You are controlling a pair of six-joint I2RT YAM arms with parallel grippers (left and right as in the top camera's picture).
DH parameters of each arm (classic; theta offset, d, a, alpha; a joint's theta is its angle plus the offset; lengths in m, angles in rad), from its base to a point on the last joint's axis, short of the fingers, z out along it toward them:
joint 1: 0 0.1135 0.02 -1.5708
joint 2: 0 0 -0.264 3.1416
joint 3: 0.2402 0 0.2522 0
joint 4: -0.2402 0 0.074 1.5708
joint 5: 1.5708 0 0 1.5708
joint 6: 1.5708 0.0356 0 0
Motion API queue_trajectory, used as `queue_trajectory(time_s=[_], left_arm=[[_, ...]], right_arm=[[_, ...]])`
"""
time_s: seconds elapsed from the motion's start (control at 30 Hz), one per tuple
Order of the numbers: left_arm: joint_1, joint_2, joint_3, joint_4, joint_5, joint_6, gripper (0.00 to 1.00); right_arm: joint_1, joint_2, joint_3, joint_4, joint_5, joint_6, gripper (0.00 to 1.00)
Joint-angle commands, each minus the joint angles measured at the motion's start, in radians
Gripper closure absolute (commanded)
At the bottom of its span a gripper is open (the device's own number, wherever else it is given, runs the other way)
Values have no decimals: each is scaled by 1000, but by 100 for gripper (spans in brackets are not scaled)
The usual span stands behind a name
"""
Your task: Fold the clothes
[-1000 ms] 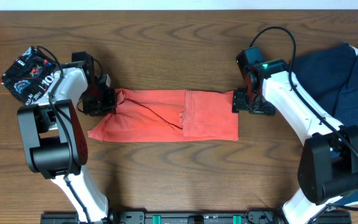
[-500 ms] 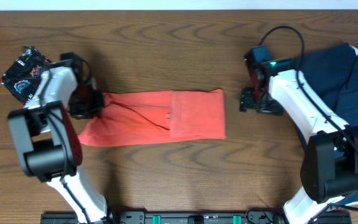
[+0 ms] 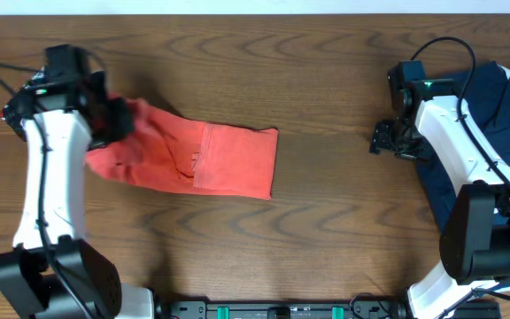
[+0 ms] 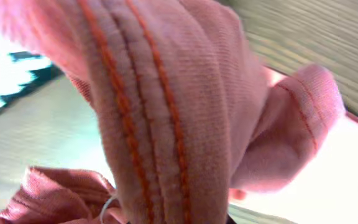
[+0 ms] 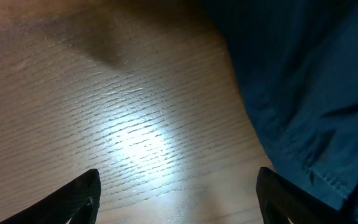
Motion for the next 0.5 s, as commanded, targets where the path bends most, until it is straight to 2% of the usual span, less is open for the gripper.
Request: queue_trajectory(time_s=[0.0, 0.17, 0.47], left_arm=[[-109, 11, 10, -14, 48, -77, 94], [-276, 38, 10, -2, 48, -171, 94], [-460, 119, 8, 17, 30, -196, 94]], right_arm=[[-5, -30, 20, -5, 11, -16, 22], [-4, -30, 20, -12, 7, -16, 22], [-4, -30, 20, -16, 3, -17, 22]])
